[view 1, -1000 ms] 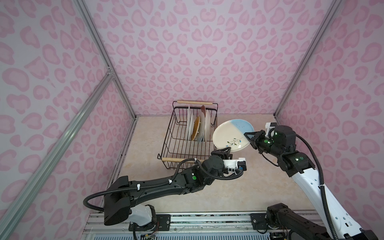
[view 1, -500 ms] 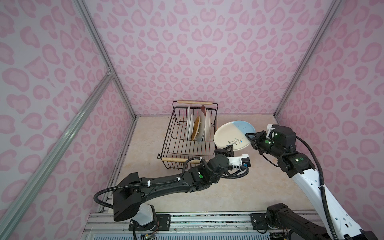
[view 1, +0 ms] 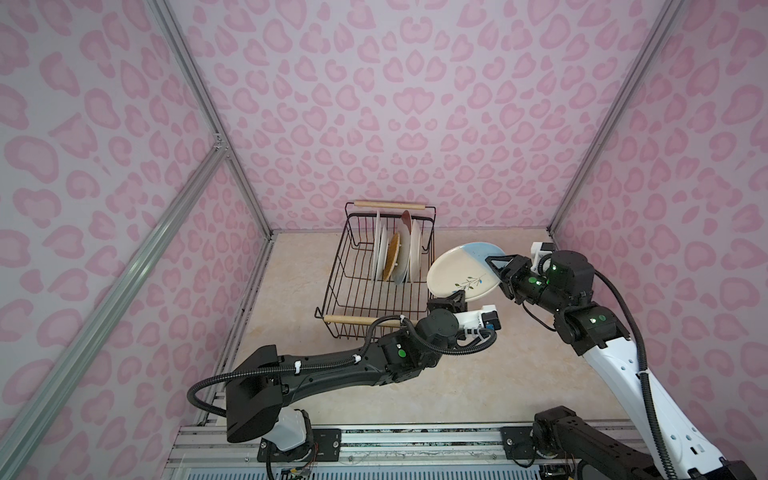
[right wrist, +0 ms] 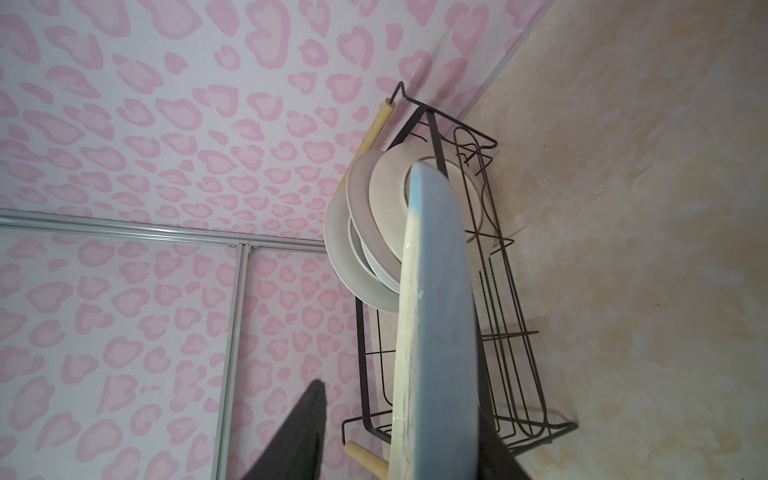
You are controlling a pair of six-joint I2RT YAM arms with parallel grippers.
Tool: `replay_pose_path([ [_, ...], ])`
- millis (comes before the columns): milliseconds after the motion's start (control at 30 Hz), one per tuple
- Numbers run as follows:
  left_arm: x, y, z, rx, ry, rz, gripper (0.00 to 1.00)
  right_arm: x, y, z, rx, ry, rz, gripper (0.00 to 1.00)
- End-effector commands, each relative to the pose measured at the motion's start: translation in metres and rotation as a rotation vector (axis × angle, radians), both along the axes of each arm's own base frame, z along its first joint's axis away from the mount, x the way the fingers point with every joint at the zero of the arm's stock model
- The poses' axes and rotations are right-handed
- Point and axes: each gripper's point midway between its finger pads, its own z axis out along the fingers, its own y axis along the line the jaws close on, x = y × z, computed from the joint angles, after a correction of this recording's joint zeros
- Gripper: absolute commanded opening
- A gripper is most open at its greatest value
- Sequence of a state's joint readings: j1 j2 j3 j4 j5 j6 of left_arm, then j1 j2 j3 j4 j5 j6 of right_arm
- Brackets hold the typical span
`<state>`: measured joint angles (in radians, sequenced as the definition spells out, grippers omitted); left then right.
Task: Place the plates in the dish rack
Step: 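Carry the upright leaf plate over the rack with the left gripper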
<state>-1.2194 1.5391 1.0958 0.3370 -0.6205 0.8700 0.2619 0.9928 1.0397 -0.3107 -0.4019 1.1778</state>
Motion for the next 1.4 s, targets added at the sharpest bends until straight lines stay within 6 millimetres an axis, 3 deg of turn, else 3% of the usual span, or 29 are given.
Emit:
replay_pose_path([
  [0,0.004,0.006,0.029,-0.099,-0.028,0.046,0.04,0.002,0.005,0.026,0.003,-0.113,0.031,0.58],
  [167,0.010,0.012,0.042,-0.161,-0.007,0.093,0.04,-0.005,0.003,0.041,-0.065,-0.169,0.055,0.70],
  [400,0.015,0.038,0.103,-0.389,0.080,0.173,0.04,-0.027,-0.007,0.056,-0.223,-0.230,0.068,0.79],
  [500,0.018,0.054,0.119,-0.473,0.134,0.196,0.04,-0.036,-0.013,0.059,-0.278,-0.248,0.064,0.79],
  [533,0.018,0.061,0.136,-0.524,0.142,0.193,0.04,-0.038,-0.016,0.059,-0.295,-0.251,0.060,0.80],
  [667,0.013,0.088,0.163,-0.672,0.219,0.165,0.04,-0.042,-0.023,0.048,-0.362,-0.239,0.047,0.80],
  [800,0.010,0.128,0.183,-0.787,0.292,0.198,0.04,-0.041,-0.018,0.027,-0.445,-0.203,0.085,0.80],
  [933,0.009,0.175,0.188,-0.882,0.374,0.266,0.04,-0.033,-0.005,-0.003,-0.546,-0.161,0.137,0.79],
  [1067,0.009,0.212,0.174,-0.926,0.468,0.333,0.04,-0.020,0.022,-0.034,-0.653,-0.121,0.212,0.79],
  [1233,0.012,0.238,0.151,-0.956,0.562,0.387,0.04,-0.006,0.067,-0.078,-0.767,-0.074,0.317,0.75],
  [1367,0.021,0.253,0.137,-0.995,0.652,0.409,0.04,0.009,0.088,-0.112,-0.809,-0.013,0.362,0.76],
])
